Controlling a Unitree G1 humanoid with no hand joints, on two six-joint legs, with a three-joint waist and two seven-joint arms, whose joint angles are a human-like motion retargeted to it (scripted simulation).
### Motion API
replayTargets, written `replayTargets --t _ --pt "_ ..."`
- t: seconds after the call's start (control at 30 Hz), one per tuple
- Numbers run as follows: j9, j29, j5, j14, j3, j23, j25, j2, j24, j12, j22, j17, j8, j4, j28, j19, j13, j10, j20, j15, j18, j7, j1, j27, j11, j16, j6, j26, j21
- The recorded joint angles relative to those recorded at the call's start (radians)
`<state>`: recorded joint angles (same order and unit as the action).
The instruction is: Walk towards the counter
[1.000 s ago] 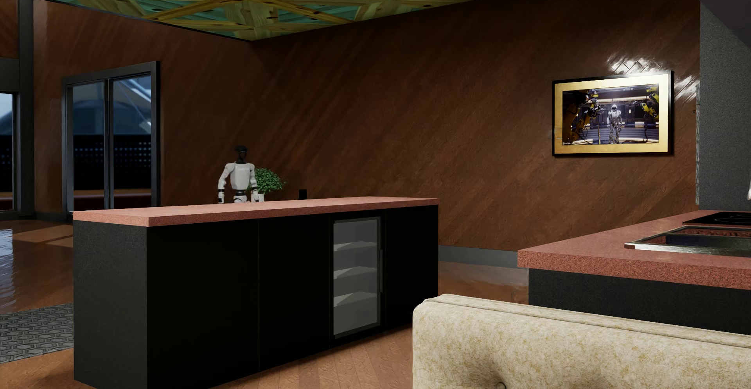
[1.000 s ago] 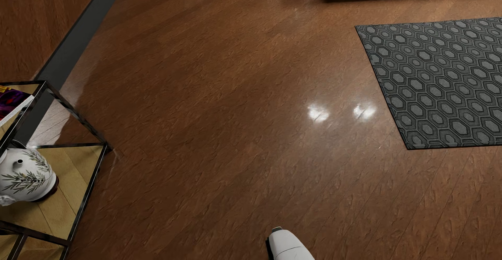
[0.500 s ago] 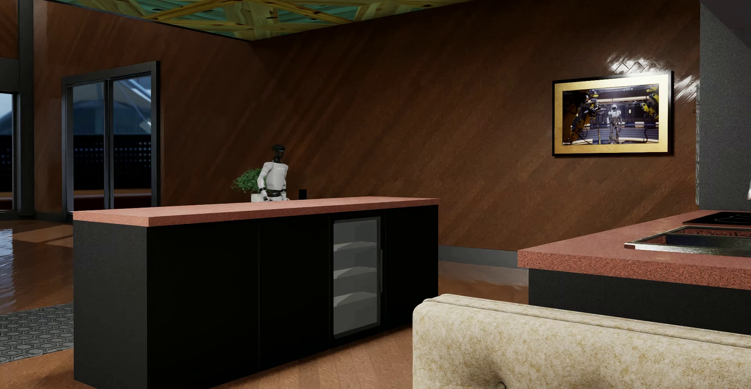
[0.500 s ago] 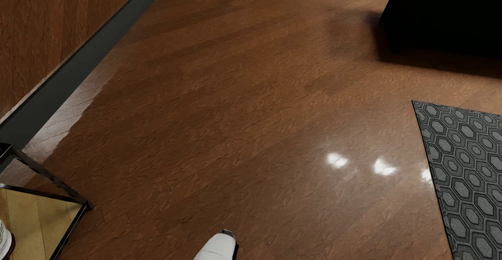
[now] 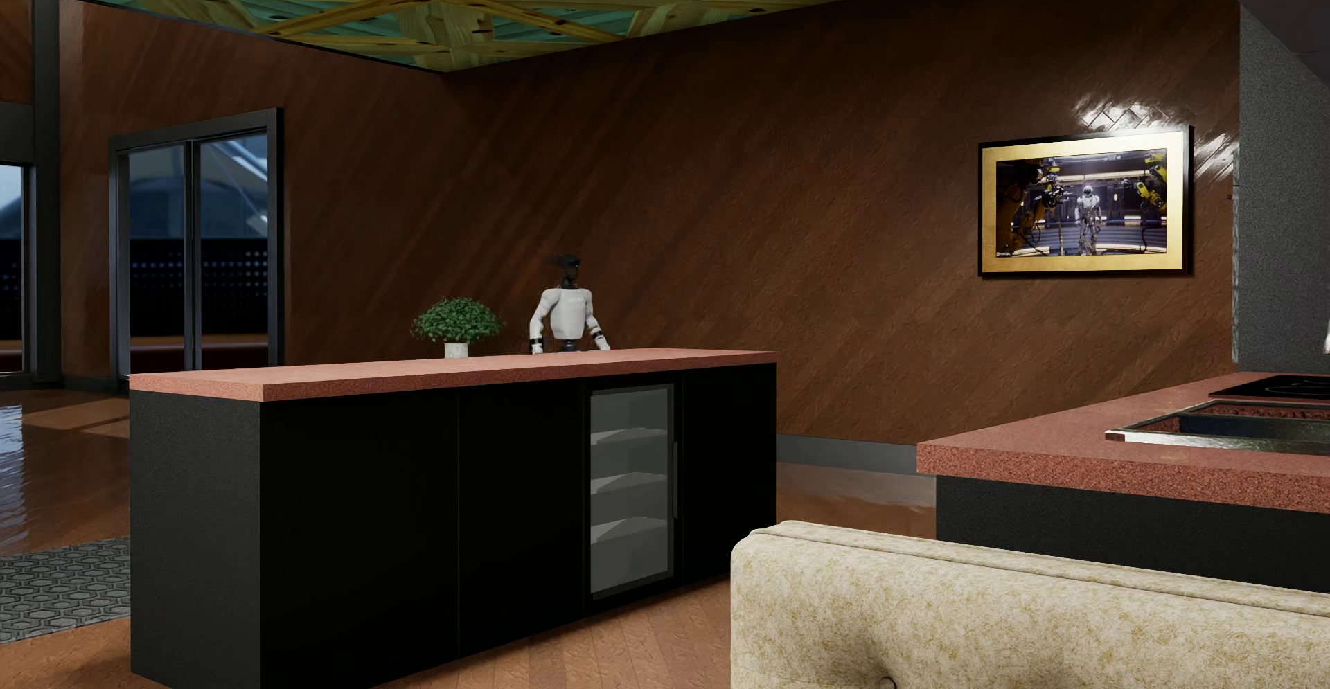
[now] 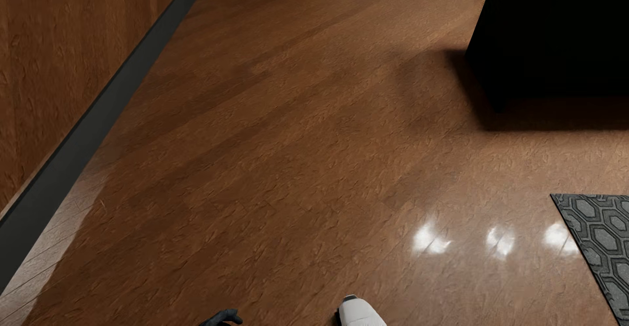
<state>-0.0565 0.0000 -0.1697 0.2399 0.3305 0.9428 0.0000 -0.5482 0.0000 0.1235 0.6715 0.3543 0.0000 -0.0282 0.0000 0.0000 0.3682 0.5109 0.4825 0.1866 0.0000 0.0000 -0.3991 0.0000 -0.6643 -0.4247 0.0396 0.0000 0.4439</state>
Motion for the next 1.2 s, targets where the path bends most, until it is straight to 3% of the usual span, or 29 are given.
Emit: replayTargets --t 0.03,0.07,0.1,0.13,0.2,0.3,0.33,0.37,0.43,0.47,0.5,0.53,0.57,0.6,0.63,0.7,0.77,0.87,0.9,0.93,0.97,1.0,1.03,1.07,1.1,1.17,1.2 --pt "0.016 0.000 0.028 -0.162 -0.001 0.036 0.000 -0.016 0.000 0.024 0.040 -0.004 0.000 0.033 0.000 0.000 0.004 0.112 0.000 -0.037 0.000 0.000 0.018 0.000 -0.107 0.023 -0.018 0.000 0.008" --pt "0.015 0.000 0.072 -0.348 -0.017 0.070 0.000 0.006 0.000 0.044 0.097 -0.007 0.000 0.055 0.000 0.000 0.000 0.285 -0.004 -0.022 0.000 0.000 0.069 0.000 -0.189 0.047 -0.036 0.000 0.010" --pt "0.000 0.000 0.123 -0.458 -0.038 0.070 0.000 0.068 0.000 0.064 0.133 -0.012 0.000 0.065 0.000 0.000 -0.006 0.510 -0.002 0.029 0.000 0.000 0.162 0.000 -0.214 0.054 -0.043 0.000 -0.006" --pt "-0.018 0.000 0.176 -0.446 -0.071 0.043 0.000 0.156 0.000 0.073 0.161 -0.016 0.000 0.066 0.000 0.000 -0.007 0.723 0.032 0.070 0.000 0.000 0.275 0.000 -0.189 0.058 -0.047 0.000 -0.021" --pt "-0.036 0.000 0.189 -0.322 -0.186 -0.024 0.000 0.353 0.000 0.099 0.197 -0.014 0.000 -0.004 0.000 0.000 -0.027 0.870 0.057 0.094 0.000 0.000 0.486 0.000 -0.088 0.078 -0.007 0.000 -0.022" --pt "-0.037 0.000 0.172 -0.455 -0.340 -0.168 0.000 0.628 0.000 0.168 0.235 0.005 0.000 -0.061 0.000 0.000 -0.054 0.443 0.111 0.113 0.000 0.000 0.732 0.000 0.088 0.081 0.040 0.000 -0.053" --pt "-0.039 0.000 0.156 -0.448 -0.387 -0.205 0.000 0.715 0.000 0.191 0.239 0.010 0.000 -0.059 0.000 0.000 -0.070 0.240 0.115 0.137 0.000 0.000 0.768 0.000 0.126 0.078 0.051 0.000 -0.063" --pt "-0.029 0.000 0.159 -0.324 -0.415 -0.232 0.000 0.768 0.000 0.202 0.239 0.020 0.000 -0.041 0.000 0.000 -0.097 0.072 0.120 0.168 0.000 0.000 0.817 0.000 0.145 0.078 0.044 0.000 -0.078" --pt "-0.017 0.000 0.140 0.053 -0.470 -0.255 0.000 0.846 0.000 0.220 0.236 0.032 0.000 0.003 0.000 0.000 -0.143 -0.045 0.141 0.200 0.000 0.000 0.885 0.000 0.125 0.071 0.039 0.000 -0.112" --pt "-0.020 0.000 0.116 0.021 -0.496 -0.246 0.000 0.886 0.000 0.232 0.234 0.029 0.000 0.013 0.000 0.000 -0.153 -0.037 0.150 0.168 0.000 0.000 0.909 0.000 0.101 0.065 0.048 0.000 -0.130" --pt "-0.019 0.000 0.084 -0.160 -0.511 -0.227 0.000 0.916 0.000 0.240 0.241 0.022 0.000 0.000 0.000 0.000 -0.148 0.002 0.153 0.083 0.000 0.000 0.935 0.000 0.055 0.062 0.063 0.000 -0.148" --pt "-0.005 0.000 0.043 -0.360 -0.506 -0.204 0.000 0.900 0.000 0.245 0.253 0.013 0.000 -0.037 0.000 0.000 -0.131 0.080 0.155 -0.058 0.000 0.000 0.961 0.000 -0.045 0.063 0.089 0.000 -0.158" --pt "0.004 0.000 0.012 -0.467 -0.484 -0.161 0.000 0.838 0.000 0.241 0.274 0.006 0.000 -0.083 0.000 0.000 -0.114 0.156 0.149 -0.217 0.000 0.000 0.960 0.000 -0.207 0.062 0.121 0.000 -0.138" --pt "0.007 0.000 -0.001 -0.471 -0.455 -0.121 0.000 0.734 0.000 0.226 0.294 0.006 0.000 -0.125 0.000 0.000 -0.097 0.207 0.128 -0.292 0.000 0.000 0.927 0.000 -0.410 0.057 0.142 0.000 -0.103" --pt "-0.001 0.000 -0.008 -0.432 -0.417 -0.115 0.000 0.612 0.000 0.204 0.300 0.007 0.000 -0.166 0.000 0.000 -0.075 0.209 0.094 -0.230 0.000 0.000 0.862 0.000 -0.604 0.057 0.157 0.000 -0.085" --pt "-0.023 0.000 0.036 -0.296 -0.299 -0.102 0.000 0.403 0.000 0.151 0.275 0.015 0.000 -0.187 0.000 0.000 -0.040 0.109 0.067 0.011 0.000 0.000 0.639 0.000 -0.767 0.047 0.146 0.000 -0.035" --pt "-0.037 0.000 0.083 -0.142 -0.167 -0.059 0.000 0.249 0.000 0.126 0.155 0.028 0.000 -0.159 0.000 0.000 0.012 -0.017 0.040 0.059 0.000 0.000 0.404 0.000 -0.615 0.015 0.115 0.000 -0.021" --pt "-0.011 0.000 0.065 0.140 -0.038 0.005 0.000 0.099 0.000 0.063 0.008 0.050 0.000 -0.112 0.000 0.000 0.076 -0.091 -0.033 0.009 0.000 0.000 0.149 0.000 -0.099 -0.010 0.097 0.000 -0.018" --pt "0.006 0.000 0.052 0.181 -0.014 0.031 0.000 0.081 0.000 0.033 -0.023 0.054 0.000 -0.109 0.000 0.000 0.091 -0.083 -0.055 -0.050 0.000 0.000 0.104 0.000 0.078 -0.015 0.103 0.000 -0.016" --pt "0.022 0.000 0.047 0.183 -0.005 0.057 0.000 0.063 0.000 0.010 -0.045 0.054 0.000 -0.105 0.000 0.000 0.103 -0.089 -0.078 -0.291 0.000 0.000 0.071 0.000 0.299 -0.018 0.109 0.000 -0.012" --pt "0.028 0.000 0.052 0.135 -0.009 0.083 0.000 0.033 0.000 -0.002 -0.057 0.054 0.000 -0.099 0.000 0.000 0.112 -0.087 -0.097 -0.369 0.000 0.000 0.043 0.000 0.351 -0.016 0.115 0.000 -0.012" --pt "0.019 0.000 0.070 0.038 -0.017 0.113 0.000 0.009 0.000 0.007 -0.055 0.054 0.000 -0.077 0.000 0.000 0.114 -0.037 -0.118 -0.050 0.000 0.000 0.014 0.000 0.078 -0.009 0.115 0.000 -0.002" --pt "0.018 0.000 0.091 -0.099 -0.029 0.135 0.000 -0.014 0.000 0.026 -0.024 0.053 0.000 -0.043 0.000 0.000 0.112 0.089 -0.133 0.052 0.000 0.000 0.029 0.000 -0.048 0.008 0.106 0.000 0.000" --pt "0.011 0.000 0.125 -0.228 -0.047 0.147 0.000 -0.018 0.000 0.045 0.040 0.048 0.000 -0.003 0.000 0.000 0.101 0.295 -0.131 0.057 0.000 0.000 0.091 0.000 -0.165 0.027 0.097 0.000 -0.005" --pt "-0.010 0.000 0.174 -0.284 -0.068 0.144 0.000 0.031 0.000 0.061 0.117 0.046 0.000 0.018 0.000 0.000 0.072 0.553 -0.109 0.099 0.000 0.000 0.181 0.000 -0.227 0.033 0.099 0.000 0.014" --pt "-0.023 0.000 0.256 -0.236 -0.150 0.040 0.000 0.198 0.000 0.086 0.230 0.035 0.000 0.006 0.000 0.000 0.025 0.974 -0.002 0.097 0.000 0.000 0.438 0.000 -0.148 0.022 0.130 0.000 0.032" --pt "-0.026 0.000 0.273 -0.239 -0.213 -0.035 0.000 0.311 0.000 0.120 0.265 0.026 0.000 -0.013 0.000 0.000 0.012 1.017 0.031 0.061 0.000 0.000 0.547 0.000 -0.076 0.023 0.153 0.000 0.014"
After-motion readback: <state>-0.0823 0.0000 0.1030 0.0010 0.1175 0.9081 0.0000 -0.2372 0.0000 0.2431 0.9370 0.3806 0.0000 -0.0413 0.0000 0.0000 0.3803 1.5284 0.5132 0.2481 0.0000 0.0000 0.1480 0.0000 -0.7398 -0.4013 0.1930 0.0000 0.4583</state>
